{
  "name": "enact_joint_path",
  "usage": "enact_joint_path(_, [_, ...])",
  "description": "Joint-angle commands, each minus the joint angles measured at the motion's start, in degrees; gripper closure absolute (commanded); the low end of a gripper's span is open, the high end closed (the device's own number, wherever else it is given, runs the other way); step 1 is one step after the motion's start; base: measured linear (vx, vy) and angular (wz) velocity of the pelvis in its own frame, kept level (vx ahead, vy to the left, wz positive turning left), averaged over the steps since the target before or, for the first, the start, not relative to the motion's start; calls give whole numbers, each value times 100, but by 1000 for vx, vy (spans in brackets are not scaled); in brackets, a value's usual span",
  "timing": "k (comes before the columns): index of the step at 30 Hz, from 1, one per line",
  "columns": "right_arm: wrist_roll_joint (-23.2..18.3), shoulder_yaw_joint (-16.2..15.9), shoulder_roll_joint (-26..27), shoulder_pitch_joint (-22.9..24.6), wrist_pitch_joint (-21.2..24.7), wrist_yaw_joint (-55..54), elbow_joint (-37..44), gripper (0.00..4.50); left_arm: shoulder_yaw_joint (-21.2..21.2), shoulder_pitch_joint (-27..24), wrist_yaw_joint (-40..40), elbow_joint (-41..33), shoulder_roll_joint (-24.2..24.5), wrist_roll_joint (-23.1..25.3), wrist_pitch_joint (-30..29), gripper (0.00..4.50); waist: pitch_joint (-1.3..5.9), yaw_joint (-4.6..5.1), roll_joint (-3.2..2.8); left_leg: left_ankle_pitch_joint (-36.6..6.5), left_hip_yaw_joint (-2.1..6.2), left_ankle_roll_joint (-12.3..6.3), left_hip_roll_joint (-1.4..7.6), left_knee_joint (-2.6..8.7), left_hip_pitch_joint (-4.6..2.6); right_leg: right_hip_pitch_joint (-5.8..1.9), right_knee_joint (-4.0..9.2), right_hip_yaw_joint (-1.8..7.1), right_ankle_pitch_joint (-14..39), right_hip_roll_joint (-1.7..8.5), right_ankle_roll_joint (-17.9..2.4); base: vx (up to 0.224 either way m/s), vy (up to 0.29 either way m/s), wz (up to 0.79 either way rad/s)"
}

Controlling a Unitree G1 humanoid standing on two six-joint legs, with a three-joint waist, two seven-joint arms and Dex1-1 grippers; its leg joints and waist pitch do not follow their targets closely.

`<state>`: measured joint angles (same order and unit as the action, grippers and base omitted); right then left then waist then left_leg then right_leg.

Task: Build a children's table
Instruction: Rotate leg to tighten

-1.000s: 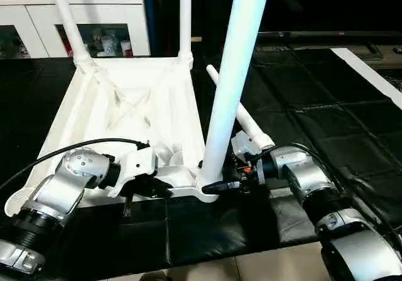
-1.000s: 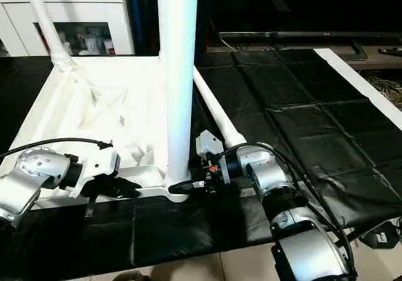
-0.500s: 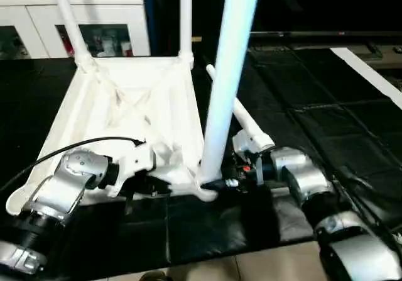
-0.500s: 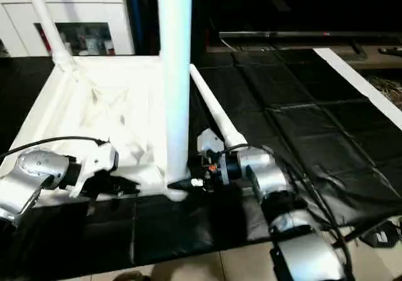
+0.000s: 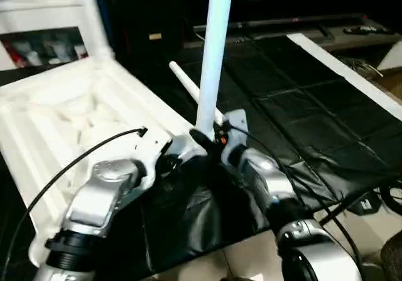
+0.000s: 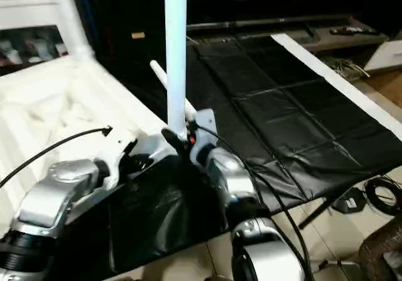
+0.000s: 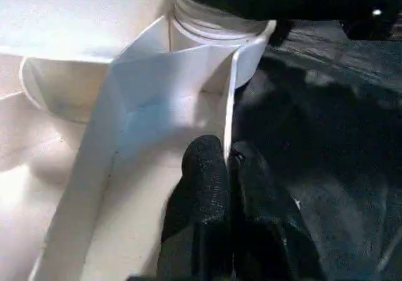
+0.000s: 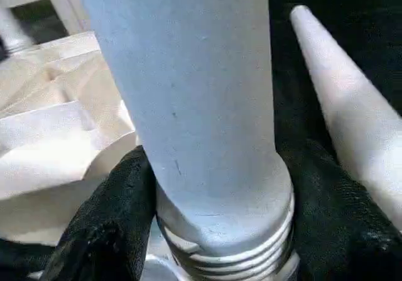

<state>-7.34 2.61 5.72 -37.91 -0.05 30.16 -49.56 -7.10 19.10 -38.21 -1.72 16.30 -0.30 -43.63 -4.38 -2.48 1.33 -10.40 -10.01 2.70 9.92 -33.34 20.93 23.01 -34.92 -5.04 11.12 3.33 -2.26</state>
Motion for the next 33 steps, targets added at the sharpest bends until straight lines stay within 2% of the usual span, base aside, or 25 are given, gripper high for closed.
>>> enact_joint_path(1, [-22,-392,605,146,329,371,-278,110,-203,341,198,-190,-217,-102,58,450,228,-47,-66,-1502,175,-187,367,467,-48,-222,525,397,1766,569,-968,0,0,0])
enact_joint_path(5, [25,-393,464,150,255,508,-219,80,-217,283,51,-267,40,-50,0,450,264,-43,-67,-1307,163,-244,358,451,-24,-270,510,393,1567,594,-1055,0,0,0])
enact_joint_path(6, [42,-406,384,114,171,511,-267,80,-247,262,-57,-269,136,-63,41,450,279,-48,-85,-1226,160,-259,358,445,-19,-281,505,392,1525,599,-1073,0,0,0])
enact_joint_path(8, [74,-439,314,119,121,564,-268,64,-269,233,-157,-266,211,-79,77,450,273,-42,-82,-1199,158,-266,361,450,-17,-276,504,386,1508,591,-1086,0,0,0])
enact_joint_path(10, [153,-504,98,182,-72,765,-221,45,-314,160,-443,-232,405,-120,222,450,298,-45,-108,-1193,163,-234,375,444,-30,-282,498,375,1456,594,-1126,0,0,0])
enact_joint_path(14, [-20,-407,-330,404,-72,1352,143,22,-395,111,-896,-54,796,-145,502,450,377,-88,-139,-925,141,-310,396,409,-48,-319,402,379,685,576,-1346,0,0,0])
enact_joint_path(15, [-37,-420,-485,498,-52,1541,294,11,-427,116,-1030,78,940,-122,673,450,386,-98,-130,-918,139,-319,394,407,-57,-324,396,373,633,567,-1374,0,0,0])
enact_joint_path(18, [-139,-450,-852,752,111,2045,739,4,-546,157,-1455,488,1373,-5,1293,450,396,-176,-132,-1010,131,-336,381,399,-81,-325,428,378,787,572,-1295,0,0,0])
enact_joint_path(19, [-154,-462,-916,801,130,2133,829,4,-555,172,-1541,584,1452,19,1466,450,403,-191,-131,-1020,133,-291,383,401,-75,-331,422,378,843,580,-1284,0,0,0])
enact_joint_path(25, [-376,-590,-1201,1051,391,2750,1417,4,-528,362,-1742,1178,1733,128,2087,450,409,-281,-109,-1200,143,-115,411,419,-98,-314,436,383,1204,603,-1139,0,0,0])
enact_joint_path(27, [-510,-655,-1297,1179,550,3040,1778,4,-573,475,-1755,1475,1864,251,2458,450,408,-296,-114,-1248,149,-116,403,420,-95,-318,449,381,1250,601,-1105,0,0,0])
enact_joint_path(30, [-545,-697,-1349,1249,485,3142,1946,4,-523,491,-1840,1533,1915,184,2637,450,417,-306,-100,-1203,156,-84,400,416,-76,-330,441,380,1336,626,-1050,0,0,0])
enact_joint_path(32, [-705,-664,-1375,1320,734,3182,2177,4,-383,459,-1918,1495,1905,-18,2758,450,418,-318,-96,-1172,141,-100,398,406,-95,-320,456,386,1355,619,-1043,0,0,0])
enact_joint_path(33, [-878,-633,-1370,1368,994,3253,2333,4,-289,413,-1991,1416,1920,-149,2680,450,428,-324,-121,-1125,148,-104,401,402,-93,-329,434,387,1274,620,-1078,0,0,0])
